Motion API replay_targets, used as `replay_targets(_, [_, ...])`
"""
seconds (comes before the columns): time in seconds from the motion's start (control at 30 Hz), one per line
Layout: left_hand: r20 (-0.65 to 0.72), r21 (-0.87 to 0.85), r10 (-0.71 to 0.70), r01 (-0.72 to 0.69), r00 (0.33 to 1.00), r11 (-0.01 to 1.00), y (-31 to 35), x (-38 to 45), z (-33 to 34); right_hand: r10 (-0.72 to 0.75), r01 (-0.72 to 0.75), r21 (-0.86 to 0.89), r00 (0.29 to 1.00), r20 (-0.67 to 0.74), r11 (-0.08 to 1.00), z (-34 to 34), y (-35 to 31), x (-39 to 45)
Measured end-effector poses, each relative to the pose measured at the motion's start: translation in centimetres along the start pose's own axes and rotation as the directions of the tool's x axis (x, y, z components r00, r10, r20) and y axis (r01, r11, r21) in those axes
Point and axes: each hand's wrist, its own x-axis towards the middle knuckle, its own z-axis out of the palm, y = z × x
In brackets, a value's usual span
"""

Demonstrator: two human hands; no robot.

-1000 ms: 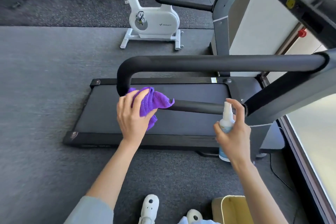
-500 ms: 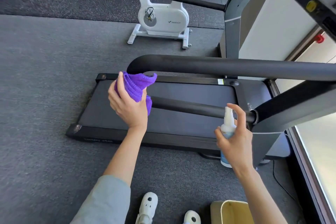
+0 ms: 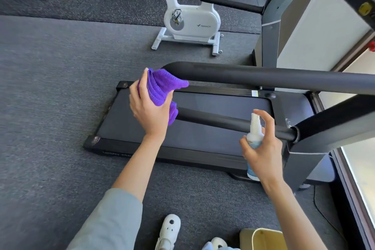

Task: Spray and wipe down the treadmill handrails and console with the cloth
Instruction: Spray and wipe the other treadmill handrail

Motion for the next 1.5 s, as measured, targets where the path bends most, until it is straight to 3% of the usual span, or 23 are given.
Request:
replay_targets(0.13, [0.22, 0.008, -0.144, 0.146, 0.965, 0.989, -3.2, -1.6, -1.6, -0.029, 0.029, 0.008, 0.999, 0.023, 1.0, 0.7, -0.8, 0.5])
replay_targets(0.2, [0.263, 0.02, -0.173, 0.174, 0.949, 0.985, -3.8, -2.2, -2.9, -0.043, 0.043, 0.009, 0.999, 0.027, 0.999, 0.7, -1.2, 0.6])
replay_targets(0.33, [0.168, -0.109, 0.143, -0.125, 0.975, 0.986, 0.5, -0.5, -4.6, -0.075, 0.074, 0.02, 0.997, 0.008, 0.997, 0.1, -1.6, 0.6])
replay_targets(0.47, [0.111, -0.064, 0.43, -0.425, 0.896, 0.903, 7.2, 4.5, -4.2, -0.08, 0.081, 0.04, 0.996, -0.026, 0.996, -0.9, -1.5, 0.5])
replay_targets(0.53, [0.272, -0.008, 0.445, -0.46, 0.853, 0.888, 9.7, 6.1, -3.1, -0.083, 0.084, 0.05, 0.996, -0.038, 0.995, -1.3, -1.4, 0.4])
replay_targets(0.6, [0.511, 0.107, 0.377, -0.492, 0.773, 0.864, 11.2, 6.0, -1.4, -0.086, 0.088, 0.043, 0.995, -0.052, 0.995, -1.7, -1.2, 0.3])
replay_targets(0.63, [0.56, 0.177, 0.353, -0.524, 0.75, 0.833, 11.3, 5.7, -0.6, -0.082, 0.085, 0.04, 0.995, -0.055, 0.996, -1.8, -1.0, 0.3])
replay_targets(0.7, [0.535, 0.244, 0.364, -0.552, 0.763, 0.797, 11.2, 5.3, 0.3, -0.075, 0.077, 0.038, 0.996, -0.052, 0.996, -2.0, -0.7, 0.2])
replay_targets(0.9, [0.386, 0.213, 0.483, -0.585, 0.786, 0.783, 11.0, 4.7, 1.4, -0.026, 0.028, 0.043, 0.999, -0.047, 0.999, -2.7, 0.6, 0.3])
replay_targets(1.33, [0.469, 0.133, 0.546, -0.666, 0.694, 0.734, 18.9, -1.1, 5.3, -0.004, 0.01, 0.046, 0.991, -0.137, 0.999, -9.3, 3.6, 1.4])
replay_targets(1.5, [0.497, 0.098, 0.573, -0.698, 0.652, 0.709, 23.1, -4.0, 8.2, 0.04, -0.024, 0.073, 0.972, -0.231, 0.997, -13.3, 6.2, 0.8])
